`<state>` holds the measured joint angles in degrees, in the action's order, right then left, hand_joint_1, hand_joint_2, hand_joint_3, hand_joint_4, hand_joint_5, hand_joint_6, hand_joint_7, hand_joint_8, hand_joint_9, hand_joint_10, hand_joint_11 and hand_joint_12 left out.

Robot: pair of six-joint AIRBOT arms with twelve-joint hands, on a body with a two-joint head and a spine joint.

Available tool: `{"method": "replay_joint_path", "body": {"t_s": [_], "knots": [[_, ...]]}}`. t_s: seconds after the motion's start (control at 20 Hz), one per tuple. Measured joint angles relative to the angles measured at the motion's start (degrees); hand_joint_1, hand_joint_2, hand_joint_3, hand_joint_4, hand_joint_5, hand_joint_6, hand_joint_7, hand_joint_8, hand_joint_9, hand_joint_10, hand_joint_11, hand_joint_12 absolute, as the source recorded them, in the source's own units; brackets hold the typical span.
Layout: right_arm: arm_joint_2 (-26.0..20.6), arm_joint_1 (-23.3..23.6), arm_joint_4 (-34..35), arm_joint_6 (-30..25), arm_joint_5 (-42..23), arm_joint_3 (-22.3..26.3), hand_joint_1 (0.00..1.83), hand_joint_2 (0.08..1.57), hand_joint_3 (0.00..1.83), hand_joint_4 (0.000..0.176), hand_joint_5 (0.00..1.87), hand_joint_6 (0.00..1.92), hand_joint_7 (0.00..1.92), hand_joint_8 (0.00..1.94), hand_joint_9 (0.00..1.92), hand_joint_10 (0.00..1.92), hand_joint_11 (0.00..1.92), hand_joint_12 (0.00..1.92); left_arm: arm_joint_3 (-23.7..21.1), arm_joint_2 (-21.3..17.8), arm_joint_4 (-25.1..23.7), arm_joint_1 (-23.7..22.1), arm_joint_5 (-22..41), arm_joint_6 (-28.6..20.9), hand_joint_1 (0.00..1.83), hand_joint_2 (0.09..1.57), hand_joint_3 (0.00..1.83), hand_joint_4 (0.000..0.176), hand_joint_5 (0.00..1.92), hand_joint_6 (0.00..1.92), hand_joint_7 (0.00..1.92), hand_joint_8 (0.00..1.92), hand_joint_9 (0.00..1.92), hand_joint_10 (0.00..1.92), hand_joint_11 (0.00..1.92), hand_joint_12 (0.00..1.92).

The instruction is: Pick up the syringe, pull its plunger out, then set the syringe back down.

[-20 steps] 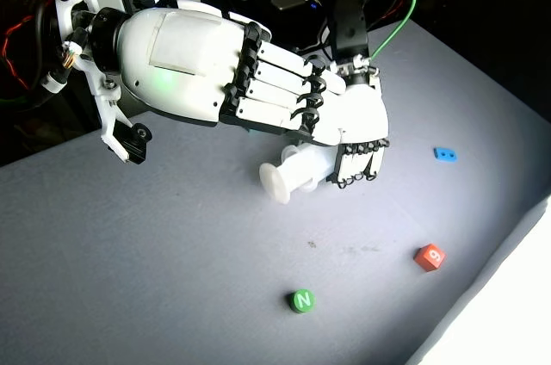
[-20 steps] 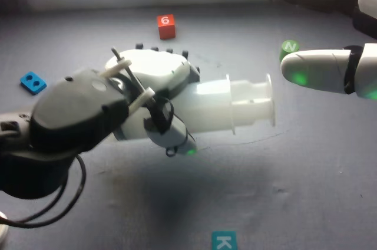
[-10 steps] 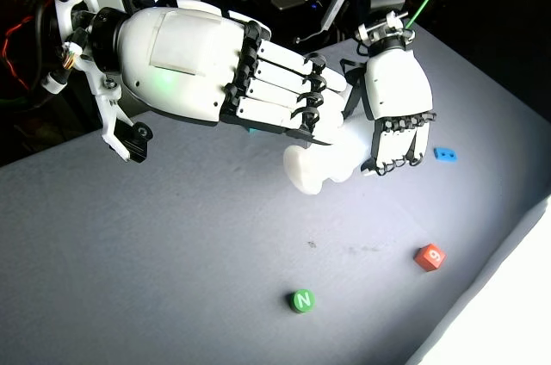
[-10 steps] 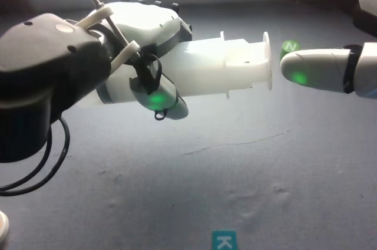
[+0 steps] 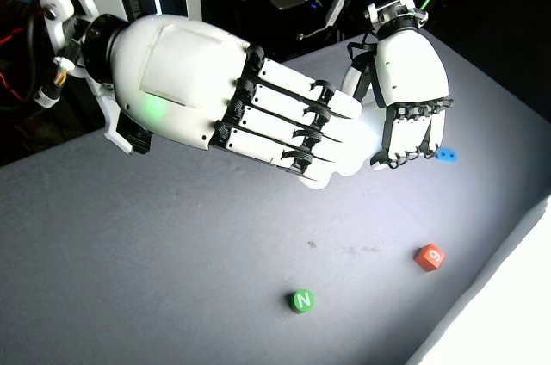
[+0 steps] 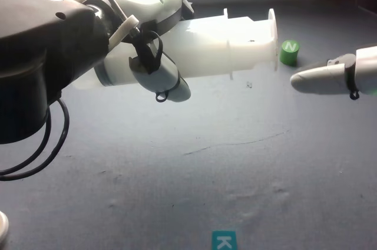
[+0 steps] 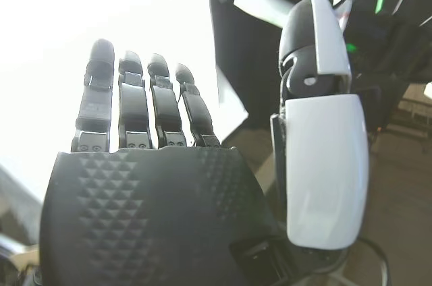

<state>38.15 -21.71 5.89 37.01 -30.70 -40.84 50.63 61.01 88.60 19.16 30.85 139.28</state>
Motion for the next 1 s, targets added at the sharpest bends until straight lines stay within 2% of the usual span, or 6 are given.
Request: {"method": "replay_joint_path", "body": {"t_s": [0.1,0.15,0.5,0.65,0.85,1.0], "knots": [[1.5,1.2,2.3,-0.1,0.9,-0.8,0.84,1.01,0.01,0.0,0.04,0.01,0.08,0.02,0.07,0.01,0.0,0.31,0.0,-0.2,0.1,0.1,0.0,0.0,1.21,1.12,0.0,0.029,0.98,1.02,0.96,1.04,0.83,0.86,0.45,1.36],[2.0,1.6,3.0,-0.1,1.1,-1.2,0.84,1.0,0.0,0.0,0.07,0.02,0.13,0.03,0.11,0.03,0.0,0.42,0.0,-0.2,0.0,0.4,0.0,0.0,1.22,1.11,0.0,0.029,0.99,0.99,0.98,1.01,0.84,0.84,0.45,1.36],[7.7,1.9,9.9,3.4,5.0,-5.5,0.9,1.11,0.02,0.0,0.06,0.02,0.13,0.01,0.13,0.03,0.0,0.49,0.0,-0.2,-0.3,1.0,-0.1,0.1,1.21,1.12,0.0,0.027,0.97,1.04,0.97,1.01,0.85,0.83,0.45,1.37],[8.7,1.9,10.0,3.5,5.4,-5.9,0.9,1.15,0.03,0.0,0.04,0.0,0.1,0.0,0.09,0.01,0.0,0.36,0.0,-0.2,-0.9,0.8,0.0,0.2,1.21,1.12,0.0,0.026,0.95,1.06,0.97,1.01,0.85,0.84,0.44,1.38],[10.6,1.9,12.0,4.2,5.3,-7.3,0.94,1.14,0.02,0.0,0.05,0.01,0.11,0.01,0.1,0.02,0.0,0.35,0.0,-0.2,-1.1,0.1,0.1,0.7,1.21,1.12,0.0,0.026,0.96,1.06,0.97,1.0,0.85,0.84,0.44,1.37],[12.7,1.9,13.4,4.7,5.3,-9.1,0.93,1.12,0.0,0.0,0.06,0.01,0.14,0.01,0.13,0.03,0.0,0.47,0.0,-0.2,-0.8,-0.5,0.1,0.7,1.22,1.11,0.0,0.028,0.98,1.01,0.99,0.98,0.87,0.81,0.46,1.33]]}}
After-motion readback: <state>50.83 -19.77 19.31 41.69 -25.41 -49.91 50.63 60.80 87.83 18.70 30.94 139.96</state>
